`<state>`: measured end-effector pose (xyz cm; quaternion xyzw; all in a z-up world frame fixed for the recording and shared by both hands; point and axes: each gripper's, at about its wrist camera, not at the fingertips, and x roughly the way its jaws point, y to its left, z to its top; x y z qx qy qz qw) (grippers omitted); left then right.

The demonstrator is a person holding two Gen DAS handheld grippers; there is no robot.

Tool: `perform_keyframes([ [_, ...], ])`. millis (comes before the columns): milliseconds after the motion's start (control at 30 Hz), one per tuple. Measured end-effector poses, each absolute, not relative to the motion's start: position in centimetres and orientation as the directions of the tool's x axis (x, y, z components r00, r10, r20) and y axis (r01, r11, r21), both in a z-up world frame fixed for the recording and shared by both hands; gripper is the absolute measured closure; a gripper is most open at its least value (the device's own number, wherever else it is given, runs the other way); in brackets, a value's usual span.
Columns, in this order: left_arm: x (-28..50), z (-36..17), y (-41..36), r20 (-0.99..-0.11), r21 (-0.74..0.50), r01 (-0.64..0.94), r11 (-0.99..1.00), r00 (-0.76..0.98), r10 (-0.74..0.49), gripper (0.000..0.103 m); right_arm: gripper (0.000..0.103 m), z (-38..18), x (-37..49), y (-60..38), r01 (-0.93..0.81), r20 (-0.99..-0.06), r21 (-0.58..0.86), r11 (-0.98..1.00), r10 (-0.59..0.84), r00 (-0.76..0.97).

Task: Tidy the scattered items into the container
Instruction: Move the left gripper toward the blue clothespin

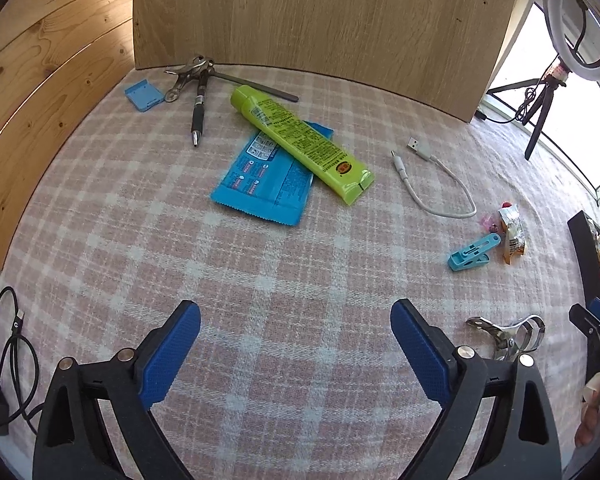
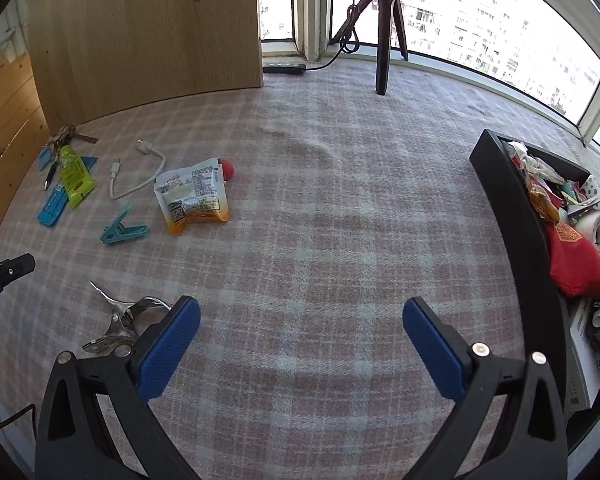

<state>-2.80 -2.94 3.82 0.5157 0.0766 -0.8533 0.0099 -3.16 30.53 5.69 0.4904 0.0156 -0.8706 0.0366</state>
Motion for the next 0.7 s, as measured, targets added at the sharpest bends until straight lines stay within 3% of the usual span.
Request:
perform_keyframes([
  [200, -4.7, 7.1, -2.2, -0.868, -0.126, 0.06, -0.99, -0.49, 0.081, 0.009, 0.005, 9.5, -5.1, 28.5, 0.152, -0.831, 0.038, -0.988, -0.116, -0.544],
  [433, -5.4, 8.7, -0.8, -0.853, -0.056, -0.075, -0.996, -0.515, 0.086, 0.017, 0.039, 10.7, -6.0, 25.7, 0.276, -0.841, 0.048, -0.96, -0.188, -0.508],
  [567, -5.2, 8.6, -0.9, -0.855, -0.105, -0.114, -0.988, -0.498, 0.148, 0.027, 0.039, 10.7, -6.1, 24.8, 0.33, -0.847, 0.046, -0.943, -0.212, -0.488],
  [700, -4.9, 8.6, 1.4, -0.854, -0.061, -0.228, -0.972, -0.492, 0.169, 0.027, 0.039, 9.9, -5.7, 24.6, 0.35, -0.862, 0.019, -0.937, -0.192, -0.469],
])
